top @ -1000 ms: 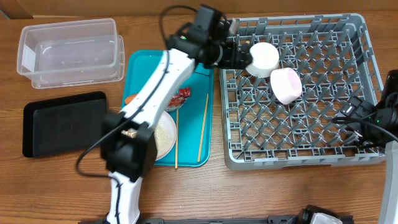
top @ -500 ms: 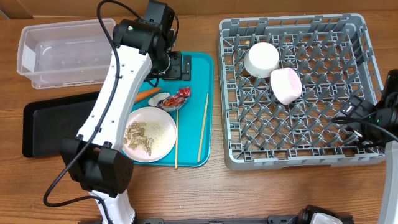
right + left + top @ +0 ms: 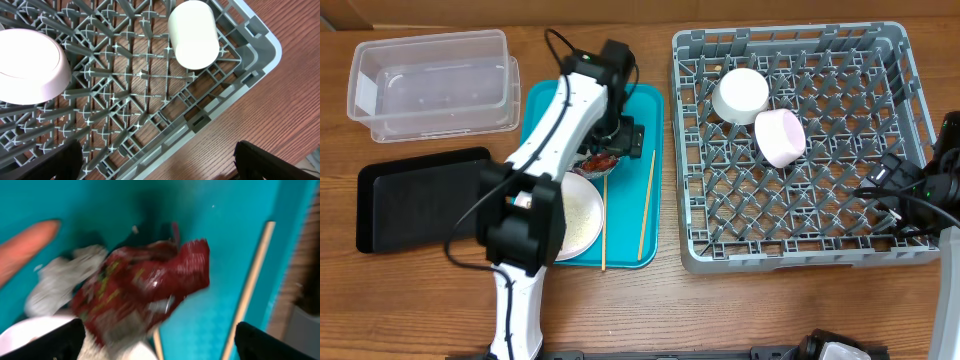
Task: Sort waste into correct bins and load items into the dishwasher
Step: 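Grasp the red snack wrapper on the tray with the left gripper, then move the wrapper left and drop it onto the black tray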
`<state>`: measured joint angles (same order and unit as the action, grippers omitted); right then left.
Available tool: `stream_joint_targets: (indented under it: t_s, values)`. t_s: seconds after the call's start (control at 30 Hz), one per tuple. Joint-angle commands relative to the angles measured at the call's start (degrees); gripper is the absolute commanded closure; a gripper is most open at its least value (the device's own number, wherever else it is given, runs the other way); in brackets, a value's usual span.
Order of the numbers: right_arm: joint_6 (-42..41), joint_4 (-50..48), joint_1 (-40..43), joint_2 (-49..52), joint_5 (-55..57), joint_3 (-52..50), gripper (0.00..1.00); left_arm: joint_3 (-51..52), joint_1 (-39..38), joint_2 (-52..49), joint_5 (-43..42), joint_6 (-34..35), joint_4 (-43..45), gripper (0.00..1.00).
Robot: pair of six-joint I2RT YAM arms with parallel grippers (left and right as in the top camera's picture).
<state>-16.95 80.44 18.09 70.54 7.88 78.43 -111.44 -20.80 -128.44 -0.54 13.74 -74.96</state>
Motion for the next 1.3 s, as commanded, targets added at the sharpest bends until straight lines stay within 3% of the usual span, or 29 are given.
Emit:
stream_joint_targets:
  t_s: [0.0, 0.3, 0.4, 0.7, 1.03, 1.27]
  values:
    - [-0.66, -0.39, 0.26, -0.68, 0.00, 1.05, 0.00, 0.09, -0.72, -2.05, 3.04, -1.55, 0.66, 0.14]
    - [-0.66, -0.33, 0.26, -0.68, 0.00, 1.05, 0.00, 0.09, -0.76, -2.32, 6.34, -1.53, 2.58, 0.79]
    - [-0.66, -0.17, 0.26, -0.68, 0.00, 1.05, 0.00, 0.09, -0.76, -2.32, 6.32, -1.53, 3.13, 0.95]
    - [-0.66, -0.13, 0.26, -0.68, 0.00, 1.05, 0.00, -0.81, -0.63, -2.14, 7.48, -1.53, 3.41, 0.96]
    - [-0.59, 0.00, 0.26, -0.68, 0.02, 1.05, 0.00, -15.15, 0.59, 2.01, 7.58, -1.05, -4.17, 0.96]
    - [-0.44, 0.04, 0.26, -0.68, 0.02, 1.05, 0.00, -16.26, 5.51, 7.37, 8.46, 3.19, -7.85, 0.96]
